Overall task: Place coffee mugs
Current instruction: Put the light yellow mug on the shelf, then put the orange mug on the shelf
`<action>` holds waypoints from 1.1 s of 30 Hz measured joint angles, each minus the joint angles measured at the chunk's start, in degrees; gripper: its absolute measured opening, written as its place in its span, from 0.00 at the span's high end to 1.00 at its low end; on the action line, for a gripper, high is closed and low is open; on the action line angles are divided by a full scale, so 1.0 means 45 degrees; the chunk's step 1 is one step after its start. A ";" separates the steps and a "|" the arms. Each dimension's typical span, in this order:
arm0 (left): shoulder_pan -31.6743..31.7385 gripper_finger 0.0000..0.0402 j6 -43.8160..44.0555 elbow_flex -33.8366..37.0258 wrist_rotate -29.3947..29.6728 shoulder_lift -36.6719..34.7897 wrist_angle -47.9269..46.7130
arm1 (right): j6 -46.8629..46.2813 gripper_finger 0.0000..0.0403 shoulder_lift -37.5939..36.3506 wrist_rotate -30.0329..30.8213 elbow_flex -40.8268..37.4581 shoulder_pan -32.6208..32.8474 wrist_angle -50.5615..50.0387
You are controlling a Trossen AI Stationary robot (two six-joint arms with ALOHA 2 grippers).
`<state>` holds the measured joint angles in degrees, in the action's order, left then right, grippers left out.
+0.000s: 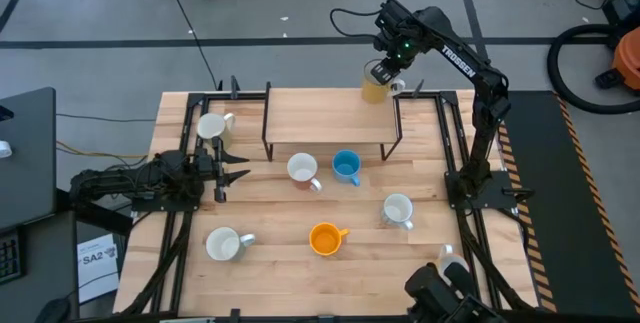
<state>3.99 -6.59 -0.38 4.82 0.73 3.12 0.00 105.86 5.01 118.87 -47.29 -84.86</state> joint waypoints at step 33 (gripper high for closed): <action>0.0001 0.64 0.0001 0.0000 0.0000 0.0003 0.0001 | 0.0068 0.49 -0.0057 -0.0692 0.0010 0.0000 -0.0160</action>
<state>3.99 -6.58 -0.38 4.82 0.75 3.12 0.30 105.61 1.89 118.91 -47.29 -85.58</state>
